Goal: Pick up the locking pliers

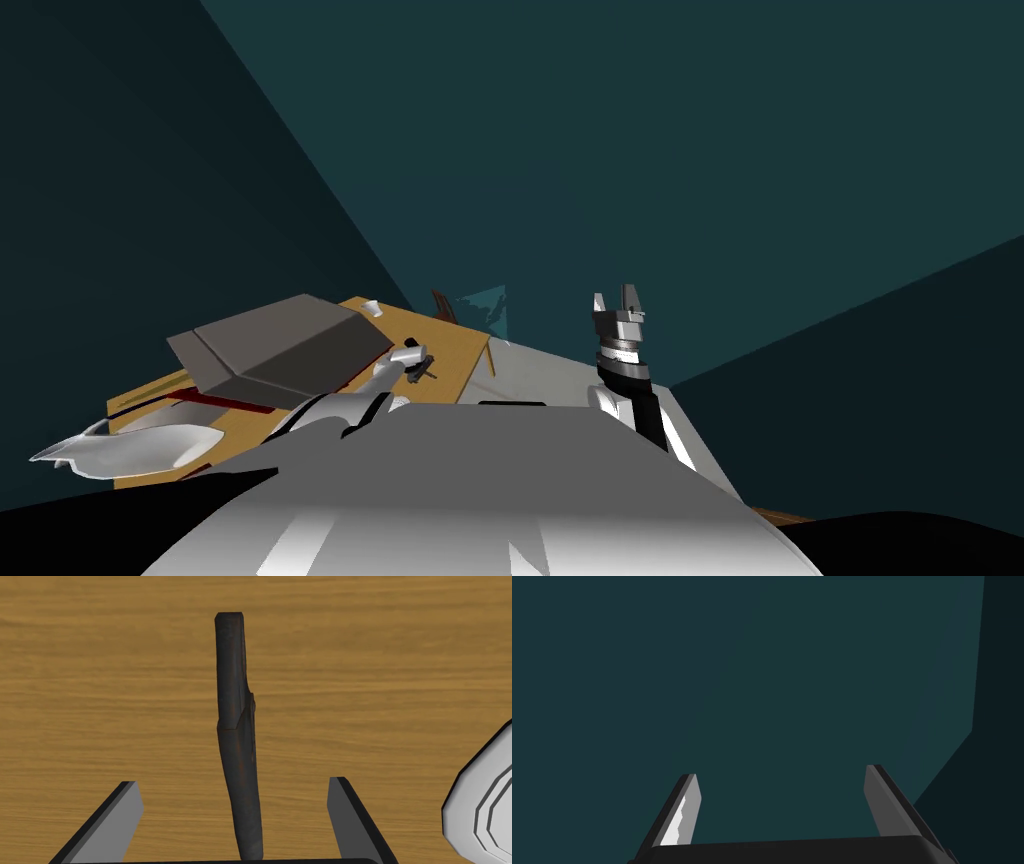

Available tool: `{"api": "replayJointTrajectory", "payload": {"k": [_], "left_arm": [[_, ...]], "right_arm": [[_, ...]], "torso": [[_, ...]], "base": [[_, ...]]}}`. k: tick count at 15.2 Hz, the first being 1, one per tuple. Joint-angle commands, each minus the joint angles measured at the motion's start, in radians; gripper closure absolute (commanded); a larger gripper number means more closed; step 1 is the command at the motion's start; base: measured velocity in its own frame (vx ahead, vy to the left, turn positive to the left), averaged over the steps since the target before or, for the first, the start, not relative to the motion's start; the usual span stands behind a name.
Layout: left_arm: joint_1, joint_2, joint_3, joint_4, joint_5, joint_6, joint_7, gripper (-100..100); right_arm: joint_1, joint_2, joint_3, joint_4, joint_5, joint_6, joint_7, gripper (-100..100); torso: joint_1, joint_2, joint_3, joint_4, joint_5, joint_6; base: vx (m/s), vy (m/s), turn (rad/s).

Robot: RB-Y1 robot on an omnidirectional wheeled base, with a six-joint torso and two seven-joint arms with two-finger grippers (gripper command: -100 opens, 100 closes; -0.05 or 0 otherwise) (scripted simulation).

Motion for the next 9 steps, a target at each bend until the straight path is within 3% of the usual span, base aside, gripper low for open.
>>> {"api": "replayJointTrajectory", "payload": {"k": [1, 2, 3, 4, 8, 9], "left_arm": [[-0.017, -0.005, -0.027, 0.014, -0.008, -0.005, 0.050, -100], [-0.017, -0.005, -0.027, 0.014, -0.008, -0.005, 0.068, -100], [-0.013, -0.005, -0.021, 0.011, -0.006, -0.004, 0.041, -100], [-0.014, -0.005, -0.023, 0.012, -0.007, -0.004, 0.049, 100], [-0.013, -0.005, -0.022, 0.012, -0.007, -0.004, 0.050, 100], [-0.001, 0.004, 0.012, 0.007, 0.005, -0.001, 0.000, 100]], "right_arm": [[0.000, 0.000, 0.000, 0.000, 0.000, 0.000, 0.000, 0], [0.000, 0.000, 0.000, 0.000, 0.000, 0.000, 0.000, 0], [0.000, 0.000, 0.000, 0.000, 0.000, 0.000, 0.000, 0], [0.000, 0.000, 0.000, 0.000, 0.000, 0.000, 0.000, 0], [0.000, 0.000, 0.000, 0.000, 0.000, 0.000, 0.000, 0], [0.000, 0.000, 0.000, 0.000, 0.000, 0.000, 0.000, 0]], "torso": [[0.000, 0.000, 0.000, 0.000, 0.000, 0.000], [0.001, 0.001, 0.001, 0.000, 0.000, 0.000], [0.000, 0.000, 0.000, 0.000, 0.000, -0.001], [-0.001, -0.001, 0.000, 0.000, 0.000, -0.001], [-0.004, -0.006, -0.003, -0.001, -0.001, -0.001], [-0.004, -0.006, -0.003, -0.001, -0.001, 0.000]], "base": [[-0.112, 0.085, -0.182], [-0.089, 0.054, -0.076], [-0.045, 0.026, -0.015], [-0.018, 0.011, -0.002], [-0.004, 0.002, 0.000], [0.061, -0.051, 0.175]]}}
